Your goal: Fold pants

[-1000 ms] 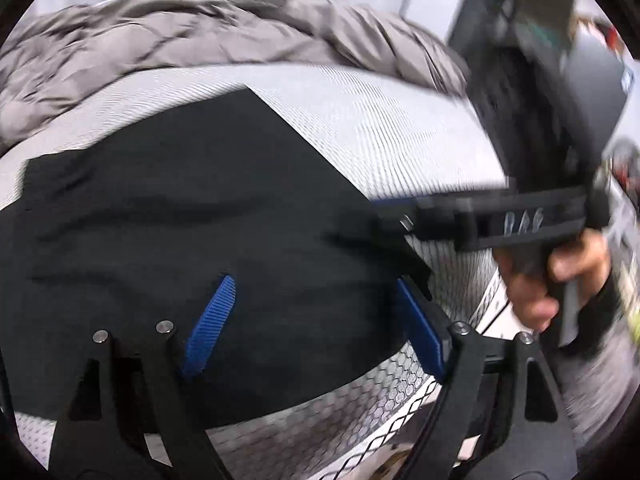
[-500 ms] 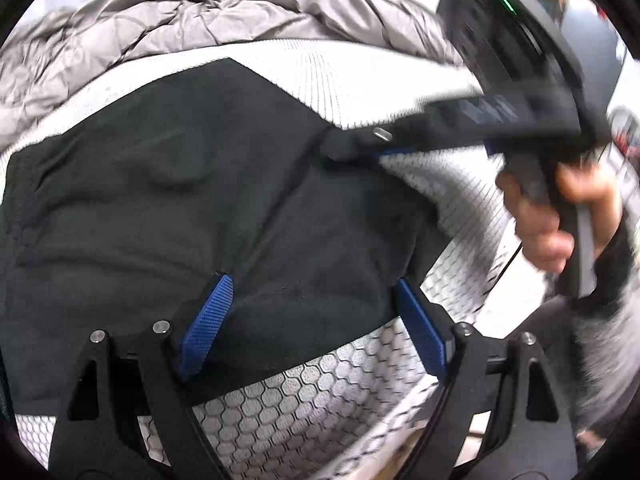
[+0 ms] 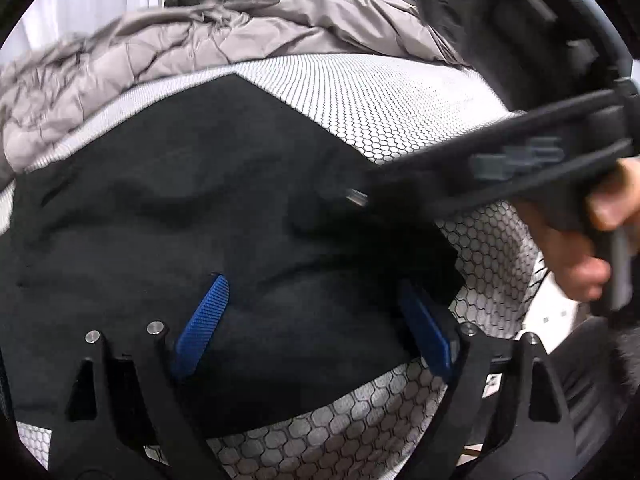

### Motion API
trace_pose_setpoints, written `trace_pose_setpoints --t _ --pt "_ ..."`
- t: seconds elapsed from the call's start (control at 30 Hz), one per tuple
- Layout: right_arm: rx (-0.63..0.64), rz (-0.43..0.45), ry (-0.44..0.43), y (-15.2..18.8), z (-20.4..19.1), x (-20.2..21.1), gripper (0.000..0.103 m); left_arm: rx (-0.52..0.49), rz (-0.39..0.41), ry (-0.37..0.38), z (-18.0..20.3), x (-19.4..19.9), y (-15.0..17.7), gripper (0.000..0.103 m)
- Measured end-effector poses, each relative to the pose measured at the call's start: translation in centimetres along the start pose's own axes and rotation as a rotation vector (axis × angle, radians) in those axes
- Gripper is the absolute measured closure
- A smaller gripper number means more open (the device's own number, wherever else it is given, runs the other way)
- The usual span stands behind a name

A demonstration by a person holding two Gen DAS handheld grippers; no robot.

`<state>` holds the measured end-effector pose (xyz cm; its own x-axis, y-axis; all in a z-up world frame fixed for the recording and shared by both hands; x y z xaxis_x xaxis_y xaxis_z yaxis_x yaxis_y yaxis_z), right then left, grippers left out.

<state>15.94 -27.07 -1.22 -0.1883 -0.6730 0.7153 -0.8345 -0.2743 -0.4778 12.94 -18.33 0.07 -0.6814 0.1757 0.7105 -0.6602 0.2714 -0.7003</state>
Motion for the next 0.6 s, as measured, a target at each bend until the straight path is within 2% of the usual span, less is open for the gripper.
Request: trace_pose_setpoints --t 0.07,0.23,0.37,0.5,0.57,0.6 --pt "0.01 -0.001 0.053 -1.5 0.3 -1.0 0.061 -0.009 -0.013 0.016 -0.2 0.1 0.0 0.017" --pt "-0.065 0.029 0.072 -6.7 3.1 -3.4 0.064 -0.03 -0.02 0.007 0.1 0.1 0.3 0.017" --pt "-0.082 0.034 0.169 -12.0 6.7 -6.0 0.067 -0.032 -0.027 0.026 -0.1 0.4 0.7 0.016" --pt "-0.007 0.025 0.313 -16.4 7.6 -8.5 0.067 -0.058 -0.028 0.041 -0.1 0.4 0.7 0.014" --pt "-0.006 0.021 0.361 -17.6 7.8 -9.0 0.058 -0.076 -0.033 0.054 -0.1 0.5 0.5 0.014" --pt "-0.017 0.018 0.374 -17.8 7.7 -8.7 0.058 -0.081 -0.036 0.062 -0.2 0.7 0.4 0.014"
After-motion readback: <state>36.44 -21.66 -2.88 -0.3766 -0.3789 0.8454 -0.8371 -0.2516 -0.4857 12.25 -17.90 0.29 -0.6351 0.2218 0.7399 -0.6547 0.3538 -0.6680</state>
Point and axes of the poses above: each gripper's, at about its wrist camera, not at the fingertips, and x roughly against the way its jaws point, z to its right, y to its underside, the point moved 3 cm from there along -x, roughly the way its jaws point, and after that the axes turned 12 degrees about -y, right-handed, at the moved point
